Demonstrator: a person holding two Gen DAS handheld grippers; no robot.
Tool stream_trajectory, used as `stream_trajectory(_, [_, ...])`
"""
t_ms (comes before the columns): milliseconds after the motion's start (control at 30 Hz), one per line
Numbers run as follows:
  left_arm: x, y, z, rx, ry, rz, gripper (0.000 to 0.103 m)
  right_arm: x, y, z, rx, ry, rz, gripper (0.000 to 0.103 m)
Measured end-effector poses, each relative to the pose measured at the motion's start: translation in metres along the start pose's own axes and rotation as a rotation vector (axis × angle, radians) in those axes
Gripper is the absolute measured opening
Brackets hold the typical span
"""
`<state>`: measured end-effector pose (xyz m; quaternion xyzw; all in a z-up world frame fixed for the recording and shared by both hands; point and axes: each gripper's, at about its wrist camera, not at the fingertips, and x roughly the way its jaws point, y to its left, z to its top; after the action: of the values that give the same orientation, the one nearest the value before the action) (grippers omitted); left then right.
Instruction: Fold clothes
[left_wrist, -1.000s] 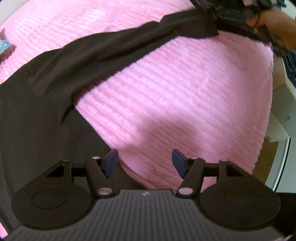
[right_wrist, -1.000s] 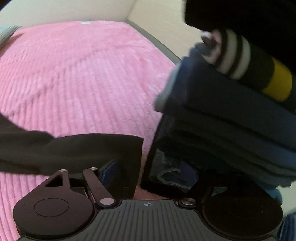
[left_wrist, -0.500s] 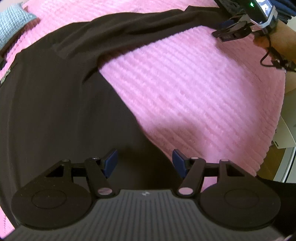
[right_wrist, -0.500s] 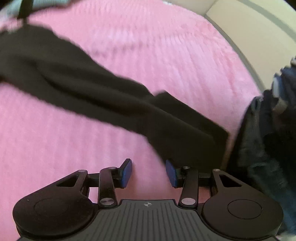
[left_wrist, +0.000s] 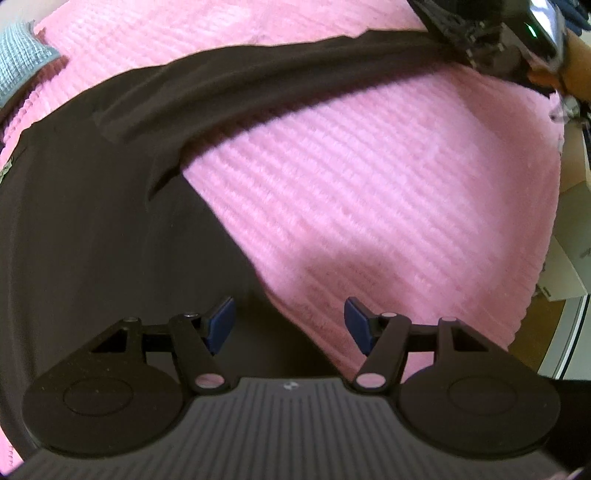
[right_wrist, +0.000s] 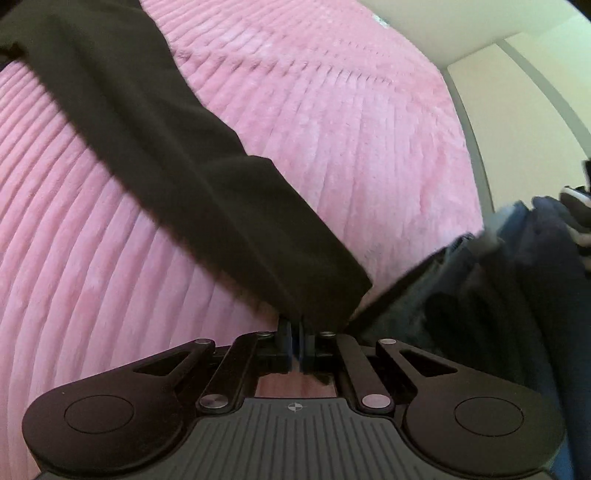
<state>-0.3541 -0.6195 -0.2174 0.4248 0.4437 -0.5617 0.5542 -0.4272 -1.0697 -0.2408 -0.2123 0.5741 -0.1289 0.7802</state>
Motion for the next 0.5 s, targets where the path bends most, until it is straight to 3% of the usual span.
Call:
stream_trajectory(100, [-0.002, 0.001, 0.002, -0.017, -0.005, 0.002, 0.061, 0.000, 0.011, -0.015, -0.028, 0.043, 0.005, 0.001])
stream_trajectory(333, [-0.019, 0.017, -0.018, -0.094, -0.004, 0.056, 0.061, -0.007, 0.012, -0.016, 0.128, 0.085, 0.077, 0.004])
stream_trajectory(367, [-0.023, 0.022, -0.025, -0.118, -0.002, 0.067, 0.061, -0.012, 0.013, -0.014, 0.159, 0.086, 0.093, 0.014])
stream_trajectory(400, [-0.028, 0.027, -0.034, -0.142, 0.002, 0.083, 0.061, -0.018, 0.016, -0.010, 0.185, 0.084, 0.112, 0.045])
stream_trajectory(433, [-0.032, 0.033, -0.043, -0.166, 0.006, 0.099, 0.061, -0.023, 0.021, -0.005, 0.209, 0.081, 0.132, 0.066])
stream_trajectory(500, [-0.042, 0.047, -0.066, -0.219, 0.015, 0.133, 0.061, -0.036, 0.036, 0.004, 0.230, 0.075, 0.199, 0.066])
